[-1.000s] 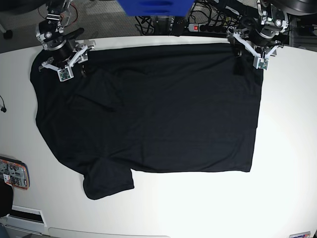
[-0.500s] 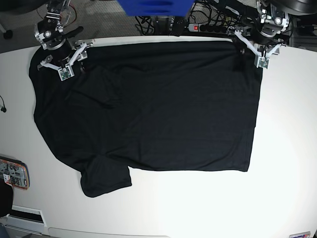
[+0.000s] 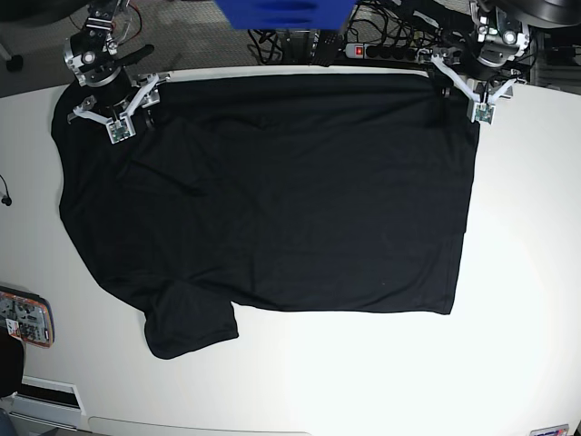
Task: Fold the T-shirt properly
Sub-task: 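Pull the collar edge toward the robot with both grippers, flattening the shirt, then release the collar edge and raise both grippers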
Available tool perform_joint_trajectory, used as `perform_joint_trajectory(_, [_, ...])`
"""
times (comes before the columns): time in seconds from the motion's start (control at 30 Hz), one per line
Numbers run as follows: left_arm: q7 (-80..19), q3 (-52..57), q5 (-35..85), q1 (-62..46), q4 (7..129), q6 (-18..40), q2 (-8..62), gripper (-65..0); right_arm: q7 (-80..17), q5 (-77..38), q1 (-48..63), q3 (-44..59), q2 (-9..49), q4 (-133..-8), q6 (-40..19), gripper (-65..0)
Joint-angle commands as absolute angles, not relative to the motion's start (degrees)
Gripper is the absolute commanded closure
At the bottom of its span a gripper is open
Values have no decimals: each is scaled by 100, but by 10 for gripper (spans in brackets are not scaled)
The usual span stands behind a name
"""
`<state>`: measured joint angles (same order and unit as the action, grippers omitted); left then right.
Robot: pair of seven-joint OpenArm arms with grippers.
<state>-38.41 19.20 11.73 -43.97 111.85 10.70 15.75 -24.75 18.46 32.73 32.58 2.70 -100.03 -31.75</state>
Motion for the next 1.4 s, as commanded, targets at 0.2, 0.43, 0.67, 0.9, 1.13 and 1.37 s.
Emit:
perform_joint_trajectory(0.2, [-3776, 1956, 1138, -4444, 11257, 1042, 1613, -381, -3380, 2536, 3591, 3301, 295, -9912, -3231, -389])
perform_joint_trajectory(0.43, [-3776, 1956, 1138, -4418, 11275, 1042, 1613, -381, -3380, 2536, 3574, 3284, 233, -9912, -3231, -389])
perform_joint_trajectory(0.67, [-3776, 1965, 1130, -4180, 11240, 1042, 1613, -381, -3380, 2536, 3574, 3292, 66, -10009, -3231, -389])
perform_joint_trajectory(0.9, [-3776, 1956, 1138, -3969, 11037, 1042, 1613, -381, -3380, 2536, 3565, 3275, 66, -10026, -3231, -389])
perform_joint_trajectory(1.13, [-3776, 1965, 1147, -3978, 11398, 1042, 1604, -381, -3380, 2536, 3565, 3284, 66, -10237, -3231, -389])
perform_joint_trajectory(1.37, [-3776, 1956, 1147, -3943, 11881, 1042, 1596, -381, -3626, 2536, 3565, 3231, 57, -10809, -3231, -389])
